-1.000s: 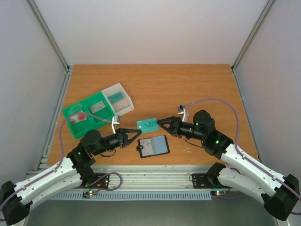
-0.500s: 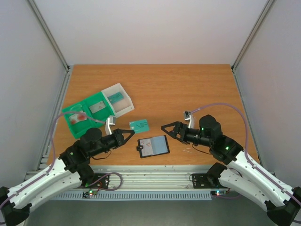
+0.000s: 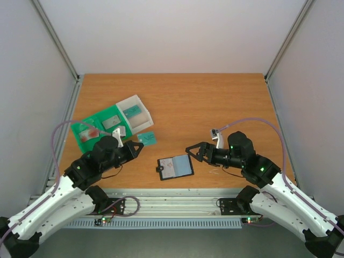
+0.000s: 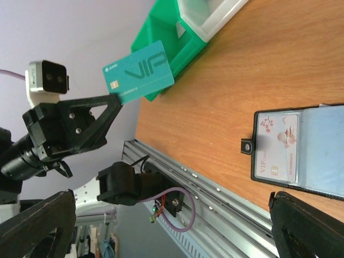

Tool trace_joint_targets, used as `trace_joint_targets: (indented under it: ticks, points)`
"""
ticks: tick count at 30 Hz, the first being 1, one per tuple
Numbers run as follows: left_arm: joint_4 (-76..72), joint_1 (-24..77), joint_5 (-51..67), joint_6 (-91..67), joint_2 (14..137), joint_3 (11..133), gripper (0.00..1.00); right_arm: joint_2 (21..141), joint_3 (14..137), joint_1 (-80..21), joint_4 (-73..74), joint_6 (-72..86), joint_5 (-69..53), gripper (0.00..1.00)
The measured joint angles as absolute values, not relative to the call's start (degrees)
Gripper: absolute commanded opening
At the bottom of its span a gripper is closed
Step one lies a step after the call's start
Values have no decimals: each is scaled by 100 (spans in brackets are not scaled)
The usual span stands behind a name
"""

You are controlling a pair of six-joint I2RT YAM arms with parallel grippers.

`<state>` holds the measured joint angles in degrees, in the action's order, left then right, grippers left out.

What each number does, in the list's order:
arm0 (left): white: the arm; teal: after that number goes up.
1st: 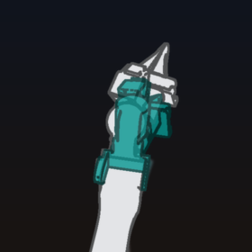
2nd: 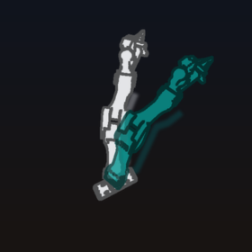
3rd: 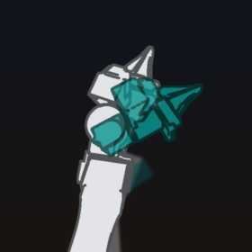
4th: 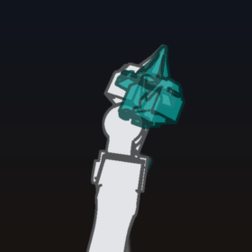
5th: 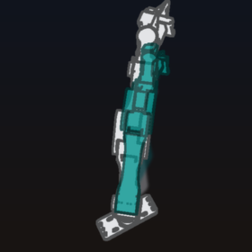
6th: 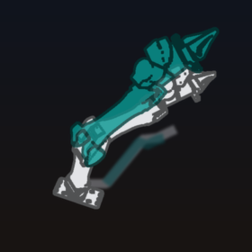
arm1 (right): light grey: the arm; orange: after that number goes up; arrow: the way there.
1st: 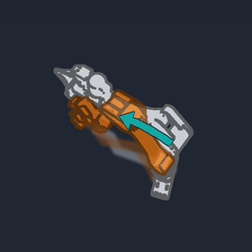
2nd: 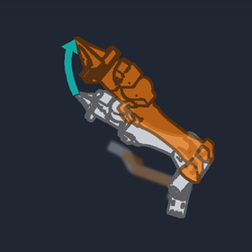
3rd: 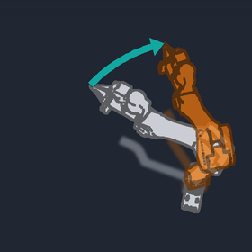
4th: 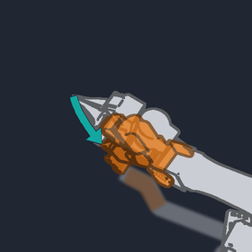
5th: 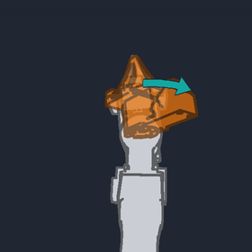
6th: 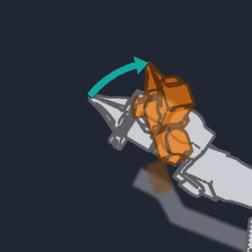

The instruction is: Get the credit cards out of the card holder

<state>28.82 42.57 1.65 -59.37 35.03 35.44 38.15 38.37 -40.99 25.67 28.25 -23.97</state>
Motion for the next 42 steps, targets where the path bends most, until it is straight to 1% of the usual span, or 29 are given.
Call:
trace_joint_targets:
  ticks: [4, 10, 15, 21, 28, 42]
  points:
    - [3085, 3885, 222, -5697, 3804, 3758, 0, 3828, 3824, -4099, 2615, 2825, -2423, 99]
    - [3157, 2926, 585, -5400, 4230, 3946, 1, 3916, 3806, -4099, 2617, 2825, -2425, 98]
    - [3131, 2193, 1039, -5175, 4901, 4237, 0, 3944, 3806, -4099, 2620, 2801, -2418, 99]
    - [3105, 1623, 1313, -4967, 5682, 4547, 1, 3959, 3806, -4099, 2646, 2742, -2408, 99]
    - [3048, 1271, 1282, -4587, 6744, 5339, 0, 3975, 3811, -4099, 2775, 2602, -2283, 98]
    - [2838, 961, 1013, -4300, 8562, 6195, 0, 4469, 4091, -4099, 2926, 2429, -2206, 99]
